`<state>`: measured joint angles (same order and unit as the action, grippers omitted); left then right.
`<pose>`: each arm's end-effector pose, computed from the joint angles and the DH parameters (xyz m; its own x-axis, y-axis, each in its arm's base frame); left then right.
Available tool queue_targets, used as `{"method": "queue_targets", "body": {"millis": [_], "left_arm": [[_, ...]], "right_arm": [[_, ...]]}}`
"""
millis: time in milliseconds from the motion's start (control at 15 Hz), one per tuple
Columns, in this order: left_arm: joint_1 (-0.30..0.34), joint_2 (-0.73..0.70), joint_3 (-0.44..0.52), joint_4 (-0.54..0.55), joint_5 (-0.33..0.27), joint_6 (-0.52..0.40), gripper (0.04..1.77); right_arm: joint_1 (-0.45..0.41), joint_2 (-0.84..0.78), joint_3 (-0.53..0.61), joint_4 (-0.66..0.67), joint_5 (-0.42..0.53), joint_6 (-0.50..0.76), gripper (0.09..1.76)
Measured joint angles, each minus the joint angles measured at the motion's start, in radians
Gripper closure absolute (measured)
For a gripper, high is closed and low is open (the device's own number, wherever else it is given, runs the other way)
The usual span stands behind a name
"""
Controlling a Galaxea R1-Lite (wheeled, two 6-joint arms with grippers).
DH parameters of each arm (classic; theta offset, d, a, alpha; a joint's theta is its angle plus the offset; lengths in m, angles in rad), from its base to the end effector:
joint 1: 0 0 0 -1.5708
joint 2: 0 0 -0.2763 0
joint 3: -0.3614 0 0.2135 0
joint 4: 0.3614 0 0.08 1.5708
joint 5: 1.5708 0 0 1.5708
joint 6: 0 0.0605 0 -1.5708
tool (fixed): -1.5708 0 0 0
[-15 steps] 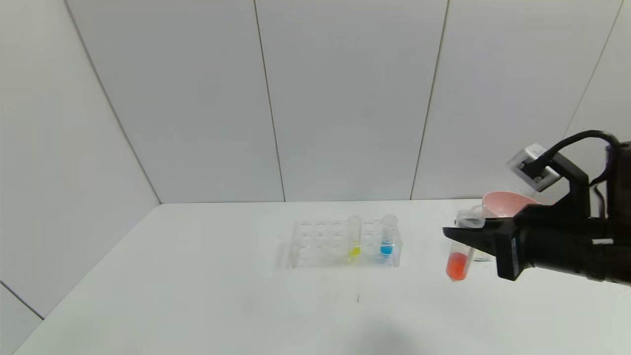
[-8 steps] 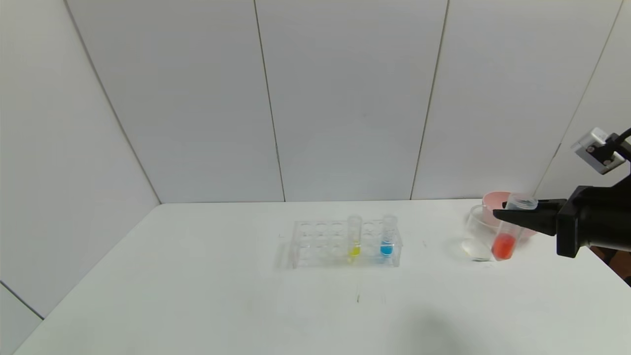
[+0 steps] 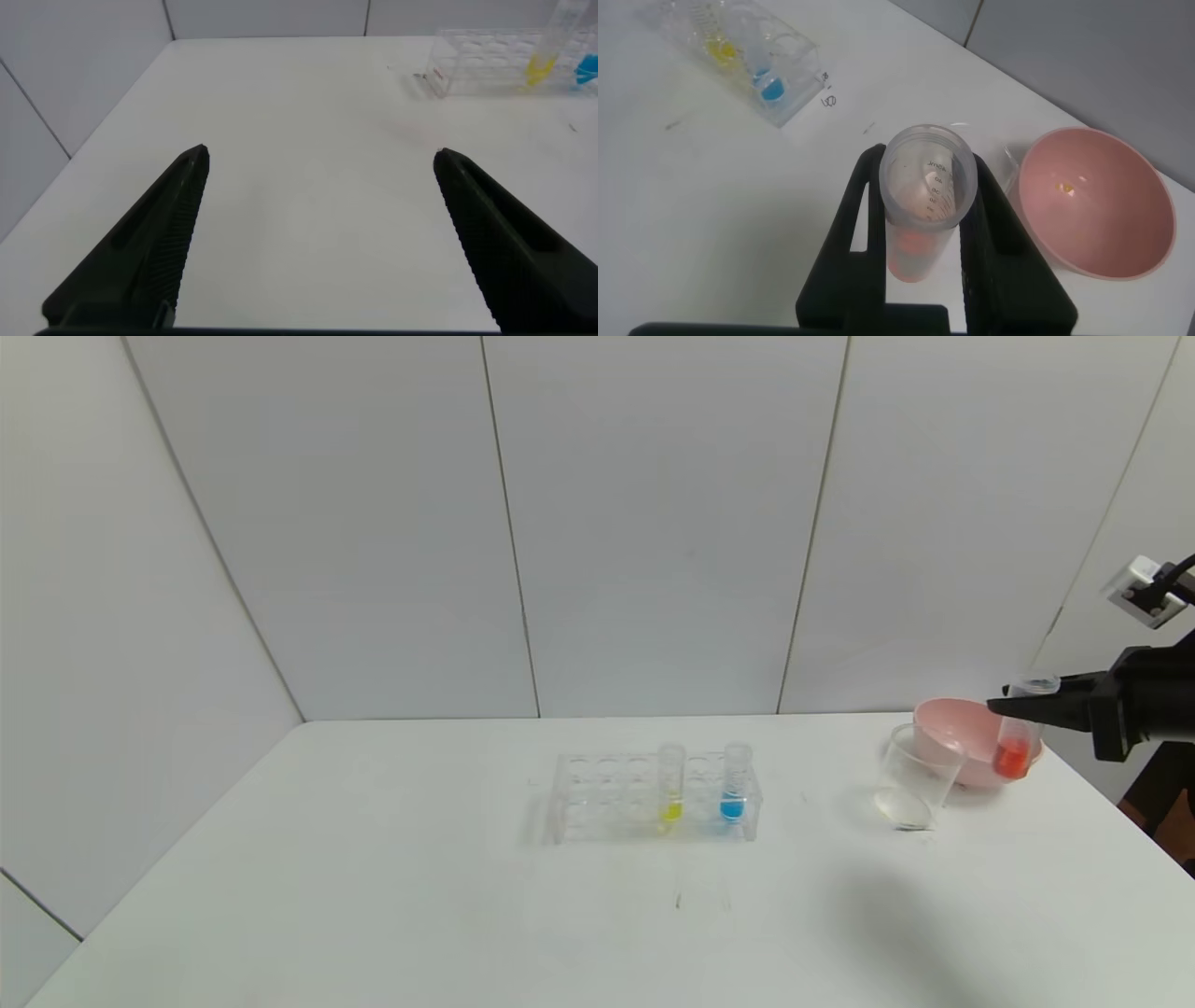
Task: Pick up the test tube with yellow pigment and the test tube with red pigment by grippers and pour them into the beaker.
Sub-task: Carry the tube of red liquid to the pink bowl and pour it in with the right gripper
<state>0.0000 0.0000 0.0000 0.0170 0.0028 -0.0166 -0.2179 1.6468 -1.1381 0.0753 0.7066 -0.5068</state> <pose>0.0639 0.0002 0.0731 0.9999 0.0028 -0.0170 -0.0031 0.9999 -0.0165 0.3378 -0.0346 0.1747 0.7599 0.4967 -0.4194 -0.5799 0.8095 -0.0920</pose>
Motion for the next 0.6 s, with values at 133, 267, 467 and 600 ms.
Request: {"method": "queue_targets", "body": {"millis": [133, 267, 467, 600], "left_arm": [[0.0, 0.0, 0.0, 0.0, 0.0, 0.0, 0.09], [0.0, 0.0, 0.0, 0.0, 0.0, 0.0, 0.09], [0.0, 0.0, 0.0, 0.0, 0.0, 0.0, 0.09], [0.0, 0.0, 0.0, 0.0, 0.0, 0.0, 0.09]], "right_arm": [[-0.023, 0.053, -0.083, 0.091, 0.012, -0.055, 1.34], [-0.029, 0.102, -0.145, 0.126, 0.014, -0.129, 1.34], [-0.043, 0.178, -0.206, 0.149, 0.005, -0.298, 1.34], [-0.051, 0.217, -0.259, 0.236, -0.064, -0.381, 1.34]]}}
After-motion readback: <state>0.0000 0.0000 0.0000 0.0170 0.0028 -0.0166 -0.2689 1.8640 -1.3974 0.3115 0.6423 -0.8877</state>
